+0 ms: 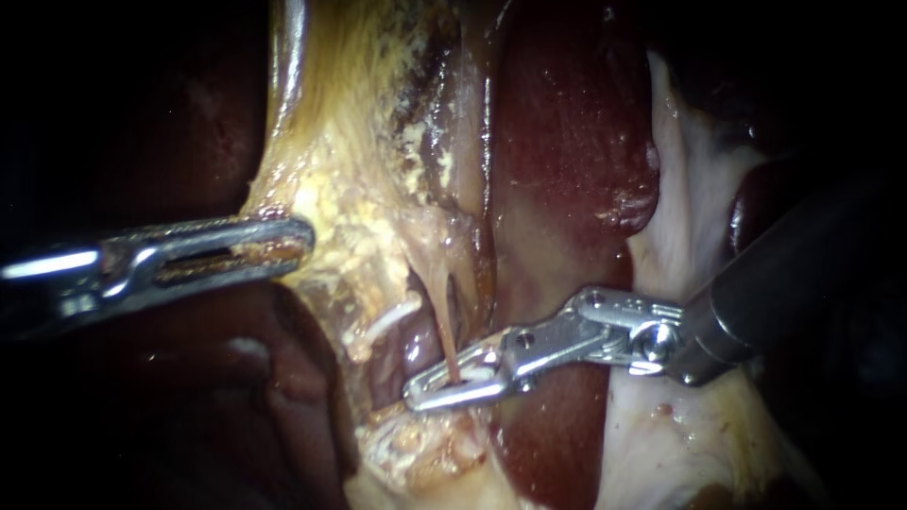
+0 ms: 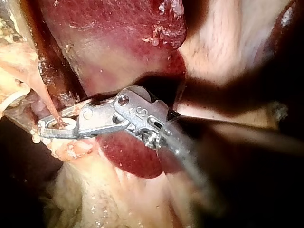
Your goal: Clipping first clip right tube
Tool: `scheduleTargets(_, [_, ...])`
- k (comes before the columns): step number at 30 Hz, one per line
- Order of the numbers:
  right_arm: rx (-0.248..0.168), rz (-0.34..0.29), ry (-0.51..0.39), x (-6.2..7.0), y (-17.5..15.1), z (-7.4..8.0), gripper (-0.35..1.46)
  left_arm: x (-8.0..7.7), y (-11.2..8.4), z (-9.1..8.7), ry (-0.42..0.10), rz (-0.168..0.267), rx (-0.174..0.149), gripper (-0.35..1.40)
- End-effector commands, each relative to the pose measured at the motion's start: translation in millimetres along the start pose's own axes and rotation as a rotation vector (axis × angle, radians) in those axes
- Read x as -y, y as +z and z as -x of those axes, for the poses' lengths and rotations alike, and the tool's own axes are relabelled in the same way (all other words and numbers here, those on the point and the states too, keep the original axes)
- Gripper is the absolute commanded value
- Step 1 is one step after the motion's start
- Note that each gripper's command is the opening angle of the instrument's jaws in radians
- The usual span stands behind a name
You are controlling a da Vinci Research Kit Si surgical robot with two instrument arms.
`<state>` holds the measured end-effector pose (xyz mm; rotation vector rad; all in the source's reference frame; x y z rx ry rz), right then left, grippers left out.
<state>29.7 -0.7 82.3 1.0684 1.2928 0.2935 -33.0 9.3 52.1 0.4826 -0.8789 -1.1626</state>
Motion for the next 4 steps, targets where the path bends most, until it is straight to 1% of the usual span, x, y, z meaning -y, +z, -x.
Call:
scheduleTargets(1, [0.001,0.000,0.000,0.0,0.0,0.0,-0.35,0.0,0.0,0.0,0.000,0.000,0.000,-0.35])
scheduleTargets(4, [0.001,-0.001,0.006,0.0,0.0,0.0,-0.35,-0.1,0.1,0.0,0.000,0.000,0.000,-0.35])
